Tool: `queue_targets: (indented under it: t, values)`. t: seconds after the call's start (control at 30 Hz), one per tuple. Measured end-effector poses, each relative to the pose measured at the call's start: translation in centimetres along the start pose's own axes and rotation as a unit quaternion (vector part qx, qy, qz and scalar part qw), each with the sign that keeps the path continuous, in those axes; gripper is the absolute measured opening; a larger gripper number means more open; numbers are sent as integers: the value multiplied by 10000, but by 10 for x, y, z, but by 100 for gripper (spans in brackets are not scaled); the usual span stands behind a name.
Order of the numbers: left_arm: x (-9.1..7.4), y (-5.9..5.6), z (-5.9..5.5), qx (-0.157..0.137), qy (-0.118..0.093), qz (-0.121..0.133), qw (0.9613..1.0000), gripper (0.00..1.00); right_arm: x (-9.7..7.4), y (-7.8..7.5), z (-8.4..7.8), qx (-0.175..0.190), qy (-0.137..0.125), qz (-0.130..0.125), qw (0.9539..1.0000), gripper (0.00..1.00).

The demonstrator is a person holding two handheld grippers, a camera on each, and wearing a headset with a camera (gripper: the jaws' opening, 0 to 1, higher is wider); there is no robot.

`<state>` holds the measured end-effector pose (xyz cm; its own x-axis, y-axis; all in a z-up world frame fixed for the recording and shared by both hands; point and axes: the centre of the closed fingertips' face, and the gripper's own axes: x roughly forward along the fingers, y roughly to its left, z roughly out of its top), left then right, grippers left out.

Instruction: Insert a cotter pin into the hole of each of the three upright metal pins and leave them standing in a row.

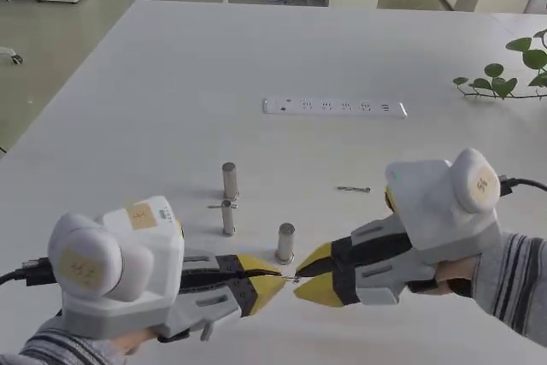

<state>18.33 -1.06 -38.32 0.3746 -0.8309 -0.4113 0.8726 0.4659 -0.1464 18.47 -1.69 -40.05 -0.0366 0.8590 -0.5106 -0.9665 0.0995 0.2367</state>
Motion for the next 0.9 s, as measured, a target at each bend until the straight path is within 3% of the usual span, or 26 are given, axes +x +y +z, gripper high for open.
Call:
queue_targets:
  t: [0.17, 0.37, 0.53, 0.9]
  values:
    - [0, -7, 4, -65, -93, -218, 9997, 0, 2, 8, 5, -58, -29, 124, 9999, 5]
    - [-2, -9, 9, -185, -220, -277, 9992, 0, 4, 9, 6, -153, 38, 172, 9997, 1]
    - [-3, -8, 8, -204, -206, -271, 9992, 0, 5, 10, 6, -259, 86, 143, 9995, 0]
    - [1, -9, 3, -231, -121, -284, 9993, 0, 2, 8, 2, -958, 548, 35, 9939, 0]
